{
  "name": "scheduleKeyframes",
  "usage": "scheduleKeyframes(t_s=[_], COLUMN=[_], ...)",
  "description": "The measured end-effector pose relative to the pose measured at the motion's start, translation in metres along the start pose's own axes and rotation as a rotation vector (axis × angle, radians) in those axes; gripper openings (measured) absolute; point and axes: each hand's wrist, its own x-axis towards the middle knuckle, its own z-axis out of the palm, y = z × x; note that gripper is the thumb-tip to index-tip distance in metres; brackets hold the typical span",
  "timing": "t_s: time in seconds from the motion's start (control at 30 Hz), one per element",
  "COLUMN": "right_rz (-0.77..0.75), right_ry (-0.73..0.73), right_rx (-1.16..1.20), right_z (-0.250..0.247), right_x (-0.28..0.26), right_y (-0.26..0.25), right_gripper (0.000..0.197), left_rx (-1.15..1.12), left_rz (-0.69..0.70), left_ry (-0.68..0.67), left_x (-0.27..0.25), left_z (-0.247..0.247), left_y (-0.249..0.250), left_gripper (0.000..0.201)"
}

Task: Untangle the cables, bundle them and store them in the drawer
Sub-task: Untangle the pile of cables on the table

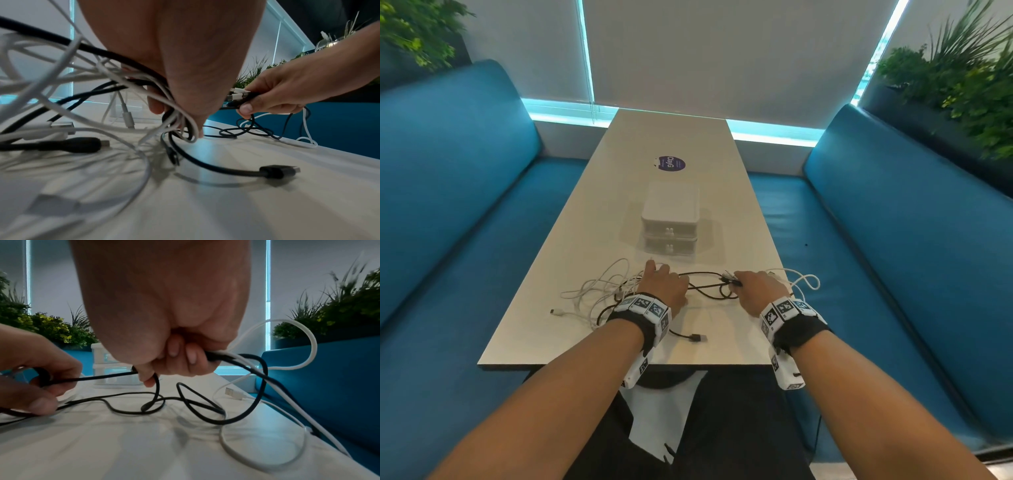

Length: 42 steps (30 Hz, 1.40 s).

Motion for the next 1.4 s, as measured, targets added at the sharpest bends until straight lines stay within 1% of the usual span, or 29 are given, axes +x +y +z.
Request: scheduleKeyframes(t_s=[0.17, 0.23, 0.27, 0.33, 0.4, 0.47, 0.53, 0.63, 0.73, 0.8, 0.87, 0.93, 1.0, 1.1, 1.17, 1.27, 1.4], right_rz=[0.018, 0.019, 0.019, 0.022, 0.024, 0.023, 0.049, 0.113, 0.125, 0.085, 0.009, -0.082, -0.157, -0.166, -0.154, -0.145, -0.080], right_ry=[-0.013, -0.014, -0.016, -0.009, -0.007, -0.017, -0.008, 0.016, 0.019, 0.025, 0.013, -0.029, -0.100, -0.156, -0.135, -0.083, -0.060], right_rx=[-0.011, -0.024, -0.030, -0.059, -0.127, -0.206, -0.230, -0.113, 0.132, 0.211, 0.240, 0.283, 0.280, 0.246, 0.279, 0.279, 0.234], right_z=[-0.001, 0.000, 0.000, -0.001, -0.002, -0.001, -0.001, 0.001, 0.004, 0.005, 0.006, 0.007, 0.011, 0.017, 0.019, 0.019, 0.016], right_x=[-0.001, -0.001, -0.001, -0.002, -0.002, -0.004, -0.005, -0.004, -0.003, -0.003, -0.003, -0.004, -0.005, -0.005, -0.006, -0.006, -0.001], right_y=[0.007, 0.007, 0.008, 0.011, 0.016, 0.016, 0.012, 0.000, -0.011, -0.018, -0.025, -0.032, -0.038, -0.041, -0.040, -0.037, -0.026], right_gripper=[0.029, 0.028, 0.028, 0.027, 0.028, 0.027, 0.025, 0.022, 0.028, 0.033, 0.032, 0.030, 0.027, 0.025, 0.025, 0.028, 0.027], left_rx=[0.074, 0.044, 0.031, 0.019, 0.001, 0.003, 0.034, 0.089, 0.094, 0.087, 0.076, 0.063, 0.043, 0.026, 0.026, -0.008, -0.008], left_rz=[0.041, 0.029, 0.022, 0.018, 0.008, 0.023, 0.054, 0.077, 0.073, 0.070, 0.075, 0.088, 0.102, 0.100, 0.087, 0.054, 0.019], left_ry=[-0.077, -0.062, -0.044, -0.021, -0.038, -0.054, -0.054, -0.050, -0.060, -0.053, -0.033, -0.005, 0.019, 0.071, 0.091, 0.088, 0.054], left_x=[-0.002, -0.003, -0.003, -0.005, -0.006, -0.006, -0.005, -0.006, -0.006, -0.006, -0.006, -0.006, -0.006, -0.005, -0.005, -0.003, -0.001], left_z=[-0.005, -0.007, -0.007, -0.006, -0.004, -0.003, -0.003, -0.006, -0.007, -0.007, -0.008, -0.009, -0.009, -0.004, -0.001, -0.002, 0.000], left_y=[-0.005, -0.006, -0.007, -0.009, -0.013, -0.014, -0.011, -0.004, -0.001, -0.001, 0.001, 0.004, 0.007, 0.009, 0.008, 0.003, -0.003], left_gripper=[0.032, 0.023, 0.023, 0.029, 0.033, 0.032, 0.030, 0.030, 0.029, 0.030, 0.030, 0.029, 0.029, 0.029, 0.028, 0.033, 0.027])
